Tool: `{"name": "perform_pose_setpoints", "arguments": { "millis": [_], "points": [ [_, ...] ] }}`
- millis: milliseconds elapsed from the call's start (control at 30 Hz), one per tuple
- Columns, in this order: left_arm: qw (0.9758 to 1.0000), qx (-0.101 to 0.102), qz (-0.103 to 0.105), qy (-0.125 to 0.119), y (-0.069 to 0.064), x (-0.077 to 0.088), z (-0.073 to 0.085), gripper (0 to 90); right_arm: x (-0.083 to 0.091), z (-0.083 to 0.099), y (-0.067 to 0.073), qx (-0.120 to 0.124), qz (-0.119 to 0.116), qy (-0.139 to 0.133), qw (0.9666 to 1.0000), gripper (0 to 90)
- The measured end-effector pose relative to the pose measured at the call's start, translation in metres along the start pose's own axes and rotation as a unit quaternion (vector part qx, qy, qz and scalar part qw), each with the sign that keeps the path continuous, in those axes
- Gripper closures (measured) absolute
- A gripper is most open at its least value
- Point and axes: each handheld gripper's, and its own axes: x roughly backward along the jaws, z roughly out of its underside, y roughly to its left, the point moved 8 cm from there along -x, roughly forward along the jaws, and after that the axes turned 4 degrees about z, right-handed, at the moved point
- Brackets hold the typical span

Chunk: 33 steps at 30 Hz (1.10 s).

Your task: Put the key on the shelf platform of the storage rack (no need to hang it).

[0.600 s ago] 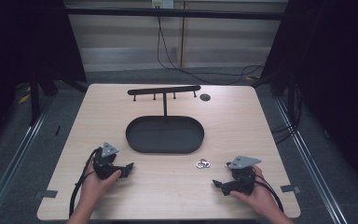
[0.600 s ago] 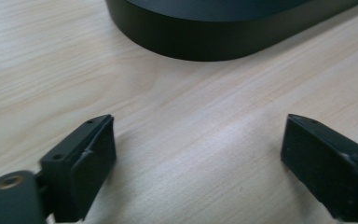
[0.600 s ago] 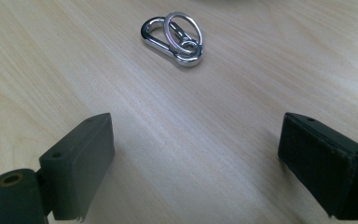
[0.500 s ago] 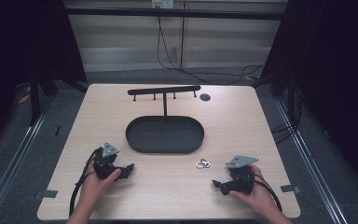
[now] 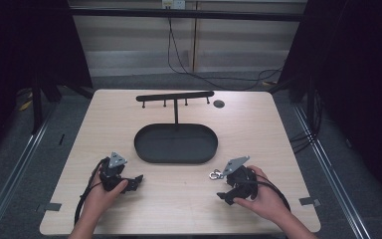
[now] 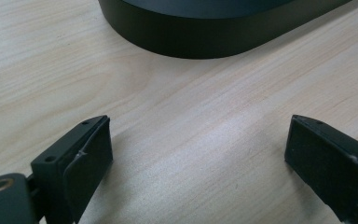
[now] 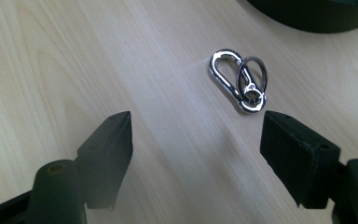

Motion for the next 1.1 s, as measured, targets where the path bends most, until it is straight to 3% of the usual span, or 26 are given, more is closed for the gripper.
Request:
{"name": "perform_pose_setpoints", "arguments": {
  "millis": [133, 333, 533, 600, 833, 933, 1067, 1100],
  "points": [
    [1.0000, -0.003, 0.000, 0.002, 0.000, 0.000, 0.000, 7.2, 0.001, -0.006, -0.001, 0.011, -0.015, 0.019, 0.9997, 24.6],
    [1.0000, -0.002, 0.000, 0.001, 0.000, 0.000, 0.000, 7.2, -0.003, -0.019, -0.006, 0.035, -0.022, 0.028, 0.9988, 33.0],
    [1.0000, -0.003, 0.000, 0.002, 0.000, 0.000, 0.000, 7.2, -0.013, -0.028, -0.014, 0.034, -0.038, 0.049, 0.9975, 39.9],
    [1.0000, -0.003, 0.000, 0.002, 0.000, 0.000, 0.000, 7.2, -0.017, -0.028, -0.018, 0.049, -0.033, 0.058, 0.9965, 40.2],
    [1.0000, -0.004, 0.001, 0.002, 0.000, 0.000, 0.000, 7.2, -0.027, -0.033, -0.023, 0.041, -0.051, 0.081, 0.9946, 42.1],
    [1.0000, -0.004, 0.001, 0.002, 0.000, 0.000, 0.000, 7.2, -0.031, -0.036, -0.024, 0.037, -0.074, 0.084, 0.9931, 44.0],
    [1.0000, -0.004, 0.001, 0.002, 0.000, 0.000, 0.000, 7.2, -0.035, -0.036, -0.025, 0.053, -0.072, 0.103, 0.9906, 44.8],
    [1.0000, -0.004, 0.002, 0.002, 0.000, 0.000, 0.000, 7.1, -0.037, -0.036, -0.025, 0.047, -0.074, 0.104, 0.9907, 44.8]
  ]
}}
